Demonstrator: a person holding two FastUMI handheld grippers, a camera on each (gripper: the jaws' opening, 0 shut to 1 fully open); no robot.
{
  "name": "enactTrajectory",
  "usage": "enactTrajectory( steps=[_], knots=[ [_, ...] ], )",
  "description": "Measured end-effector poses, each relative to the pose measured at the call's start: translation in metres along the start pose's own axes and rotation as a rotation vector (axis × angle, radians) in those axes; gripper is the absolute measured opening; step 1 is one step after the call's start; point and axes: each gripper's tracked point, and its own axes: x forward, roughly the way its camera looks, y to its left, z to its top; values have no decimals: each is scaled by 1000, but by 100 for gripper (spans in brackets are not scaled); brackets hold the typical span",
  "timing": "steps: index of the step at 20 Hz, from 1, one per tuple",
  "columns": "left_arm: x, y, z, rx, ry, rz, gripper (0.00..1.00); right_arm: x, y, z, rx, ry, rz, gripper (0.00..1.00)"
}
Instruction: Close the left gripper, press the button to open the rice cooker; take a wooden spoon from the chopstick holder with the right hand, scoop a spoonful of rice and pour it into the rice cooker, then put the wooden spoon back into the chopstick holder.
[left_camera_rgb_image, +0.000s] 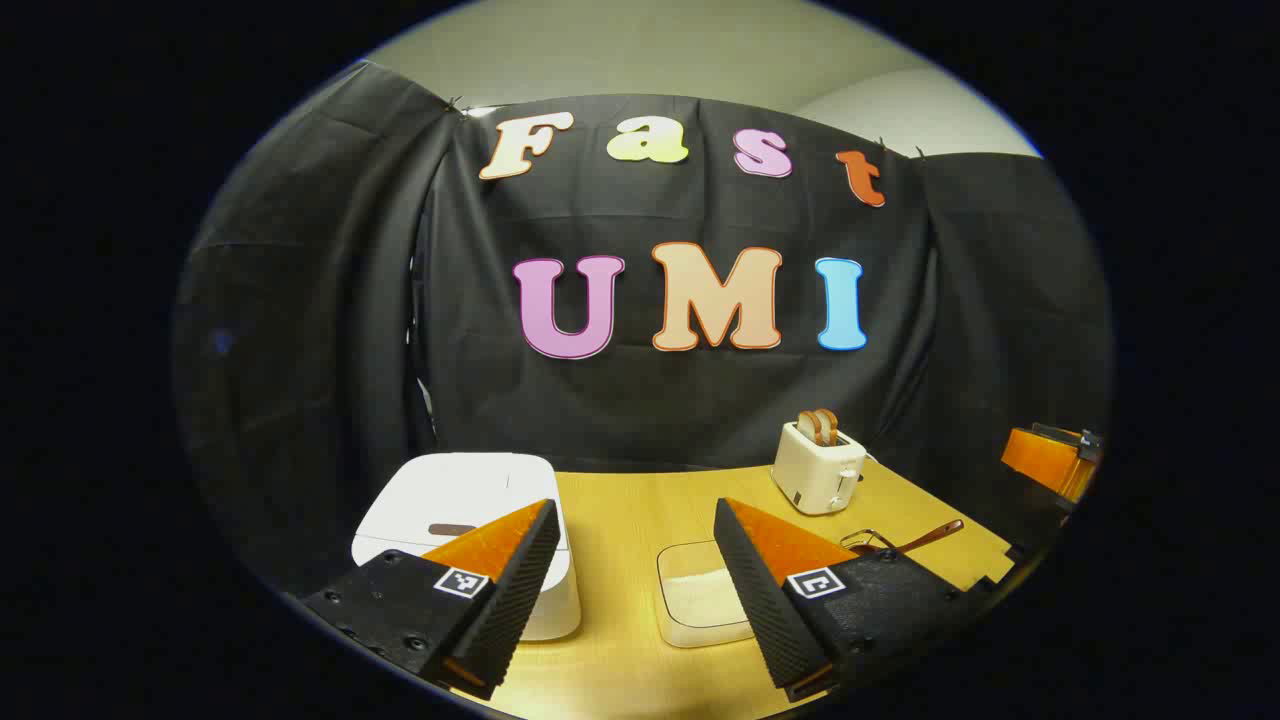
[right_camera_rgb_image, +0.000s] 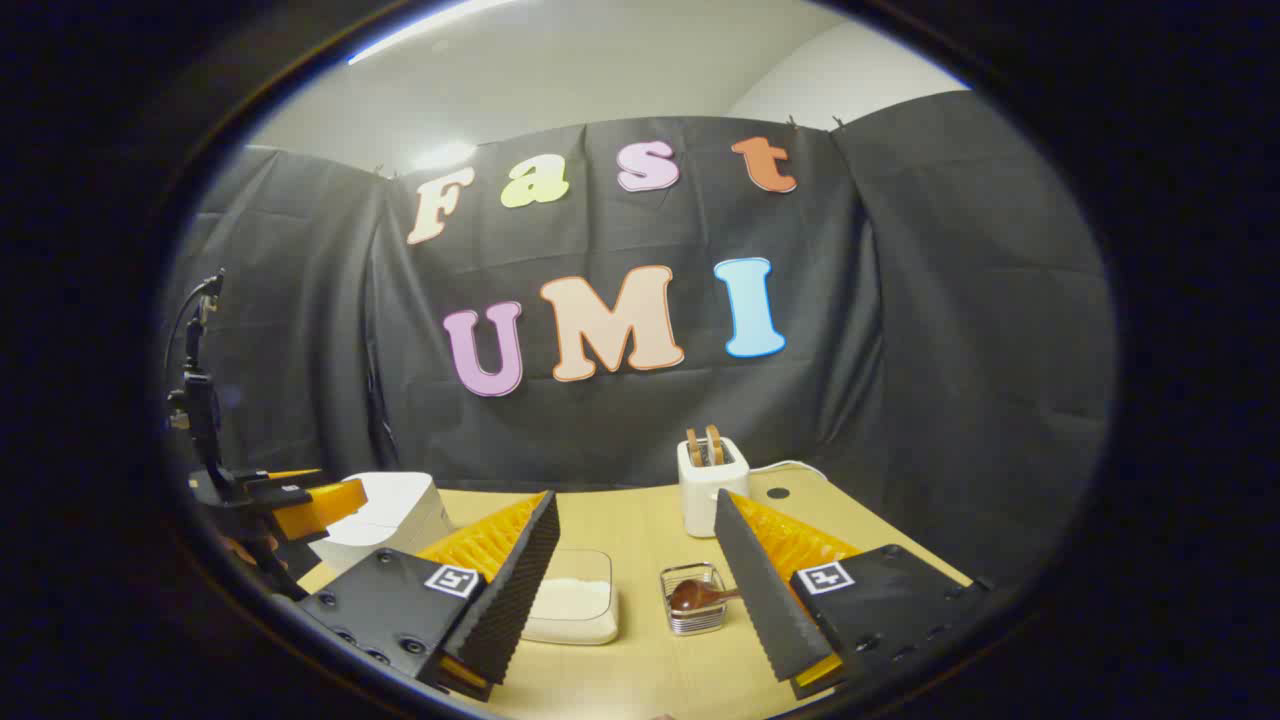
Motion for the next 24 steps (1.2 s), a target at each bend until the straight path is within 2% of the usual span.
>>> enactTrajectory(
  steps=[24],
  knots=[
    [2, 32, -9, -38, 18, 77, 92, 16, 3, -10, 13, 15, 20, 99]
  ],
)
